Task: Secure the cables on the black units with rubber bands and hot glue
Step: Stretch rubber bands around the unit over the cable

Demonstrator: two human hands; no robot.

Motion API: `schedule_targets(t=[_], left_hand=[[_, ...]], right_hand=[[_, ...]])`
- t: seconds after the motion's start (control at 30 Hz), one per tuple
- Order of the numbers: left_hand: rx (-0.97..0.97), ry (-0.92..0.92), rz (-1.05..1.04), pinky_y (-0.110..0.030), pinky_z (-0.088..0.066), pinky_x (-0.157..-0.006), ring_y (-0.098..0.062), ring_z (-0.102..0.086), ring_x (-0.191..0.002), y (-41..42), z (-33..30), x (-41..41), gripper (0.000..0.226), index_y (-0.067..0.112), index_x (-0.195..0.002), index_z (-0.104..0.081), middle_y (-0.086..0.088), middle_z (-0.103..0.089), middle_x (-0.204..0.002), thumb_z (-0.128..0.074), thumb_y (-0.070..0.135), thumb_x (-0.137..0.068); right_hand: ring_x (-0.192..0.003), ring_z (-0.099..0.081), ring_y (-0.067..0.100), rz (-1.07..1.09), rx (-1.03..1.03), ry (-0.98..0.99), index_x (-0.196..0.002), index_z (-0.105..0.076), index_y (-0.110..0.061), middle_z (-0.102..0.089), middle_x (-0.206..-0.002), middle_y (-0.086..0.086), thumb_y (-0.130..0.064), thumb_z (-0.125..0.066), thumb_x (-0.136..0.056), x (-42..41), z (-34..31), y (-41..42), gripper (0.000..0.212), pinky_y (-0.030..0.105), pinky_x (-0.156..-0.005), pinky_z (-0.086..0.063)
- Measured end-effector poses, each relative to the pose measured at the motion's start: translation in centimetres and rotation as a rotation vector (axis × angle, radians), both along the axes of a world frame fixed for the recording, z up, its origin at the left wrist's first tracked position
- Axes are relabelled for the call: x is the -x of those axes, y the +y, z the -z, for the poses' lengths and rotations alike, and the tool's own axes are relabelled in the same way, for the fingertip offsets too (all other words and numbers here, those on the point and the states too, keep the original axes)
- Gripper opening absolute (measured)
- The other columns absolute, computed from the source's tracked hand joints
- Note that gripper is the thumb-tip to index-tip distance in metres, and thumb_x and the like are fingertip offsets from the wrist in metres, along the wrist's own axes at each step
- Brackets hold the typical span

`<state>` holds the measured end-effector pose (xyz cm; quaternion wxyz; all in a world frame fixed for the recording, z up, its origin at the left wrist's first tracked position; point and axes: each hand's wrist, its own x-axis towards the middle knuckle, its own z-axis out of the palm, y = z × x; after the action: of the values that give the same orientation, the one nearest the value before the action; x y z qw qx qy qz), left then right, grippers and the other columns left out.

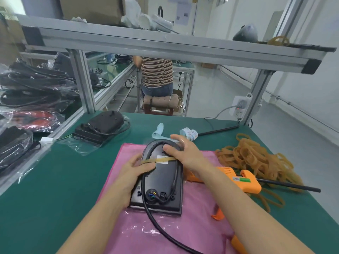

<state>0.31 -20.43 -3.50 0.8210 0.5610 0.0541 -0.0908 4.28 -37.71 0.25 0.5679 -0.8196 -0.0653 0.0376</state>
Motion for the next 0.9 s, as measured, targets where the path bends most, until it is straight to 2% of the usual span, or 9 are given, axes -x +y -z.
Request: schedule_targets(t=[0.07,0.17,0.3,0.4,0.5,0.6,0.73,0.8,0.9], left_hand=[[0.084,0.07,-0.025,-0.041,-0.06,-0.067,-0.033,-0.07,-0.085,0.4,0.3,-0.1,0.055,0.007,-0.12,-0.062,-0.02,-0.071,-0.107,-0.069,0.008,-0.065],[0.107,0.093,-0.025,-0.041,-0.06,-0.064,-0.033,-0.071,-0.081,1.4,0.6,-0.2,0.053,0.009,-0.118,-0.064,-0.02,-0.072,-0.105,-0.07,0.011,-0.065],[0.075,0.088,0.009,-0.04,-0.06,-0.064,-0.032,-0.072,-0.083,1.3,0.5,0.0,0.054,0.009,-0.118,-0.063,-0.02,-0.072,-0.106,-0.071,0.012,-0.065],[0.06,0.099,0.021,-0.043,-0.061,-0.066,-0.032,-0.071,-0.083,1.2,0.3,0.0,0.054,0.007,-0.119,-0.062,-0.02,-0.071,-0.106,-0.071,0.011,-0.065],[0.056,0.127,0.011,-0.047,-0.059,-0.073,-0.034,-0.07,-0.082,1.0,0.2,-0.2,0.051,0.007,-0.117,-0.064,-0.022,-0.071,-0.105,-0.07,0.008,-0.066],[0.045,0.167,-0.03,-0.049,-0.059,-0.074,-0.036,-0.069,-0.083,0.9,0.2,-0.5,0.04,0.007,-0.114,-0.066,-0.025,-0.07,-0.104,-0.067,0.001,-0.075],[-0.004,0.223,-0.09,-0.05,-0.058,-0.074,-0.037,-0.068,-0.081,0.7,0.0,-0.9,0.038,0.003,-0.116,-0.065,-0.027,-0.07,-0.101,-0.069,0.003,-0.078],[-0.016,0.261,-0.122,-0.049,-0.06,-0.069,-0.034,-0.069,-0.073,0.7,0.0,-1.1,0.035,-0.001,-0.114,-0.066,-0.027,-0.071,-0.097,-0.071,0.007,-0.08],[-0.029,0.281,-0.1,-0.045,-0.06,-0.06,-0.03,-0.069,-0.066,0.7,0.0,-1.2,0.034,-0.002,-0.114,-0.066,-0.026,-0.07,-0.096,-0.07,0.01,-0.082]], right_hand=[[-0.108,-0.053,0.006,0.071,0.058,-0.06,-0.133,-0.053,-0.017,-0.056,-0.124,-0.005,-0.031,-0.058,-0.095,0.4,0.2,-0.7,0.041,0.013,-0.09,-0.036],[-0.095,-0.053,0.008,0.098,0.228,-0.32,-0.111,-0.07,-0.012,-0.061,-0.107,0.0,-0.005,-0.061,-0.088,1.6,0.9,-2.2,0.026,0.004,-0.08,-0.035],[-0.081,-0.055,0.015,0.051,0.401,-0.441,-0.094,-0.076,-0.014,-0.063,-0.085,0.002,-0.009,-0.069,-0.083,2.3,1.3,-2.5,0.013,0.026,-0.076,-0.041],[-0.076,-0.051,0.018,-0.041,0.578,-0.532,-0.08,-0.071,-0.012,-0.056,-0.075,0.0,-0.011,-0.068,-0.083,1.5,0.4,-2.9,0.004,0.033,-0.071,-0.039],[-0.073,-0.045,0.022,-0.183,0.726,-0.587,-0.068,-0.059,-0.011,-0.045,-0.071,-0.002,-0.007,-0.067,-0.076,1.1,-0.2,-3.1,0.012,0.037,-0.067,-0.038],[-0.071,-0.04,0.019,-0.259,0.733,-0.57,-0.066,-0.054,-0.009,-0.043,-0.07,-0.001,-0.003,-0.067,-0.072,1.6,0.2,-3.0,0.015,0.031,-0.064,-0.031],[-0.085,-0.051,0.024,-0.196,0.823,-0.443,-0.082,-0.065,-0.006,-0.058,-0.086,0.01,-0.011,-0.057,-0.088,3.0,0.0,-3.3,0.011,0.034,-0.075,-0.037],[-0.072,-0.053,0.018,-0.201,0.806,-0.344,-0.072,-0.064,-0.012,-0.061,-0.076,0.008,-0.023,-0.058,-0.09,4.8,-0.7,-3.3,0.022,0.031,-0.064,-0.035],[-0.049,-0.041,0.007,-0.435,0.759,-0.051,-0.062,-0.06,-0.019,-0.053,-0.055,0.0,-0.048,-0.063,-0.083,9.1,-1.5,-2.9,0.036,0.023,-0.046,-0.03]])
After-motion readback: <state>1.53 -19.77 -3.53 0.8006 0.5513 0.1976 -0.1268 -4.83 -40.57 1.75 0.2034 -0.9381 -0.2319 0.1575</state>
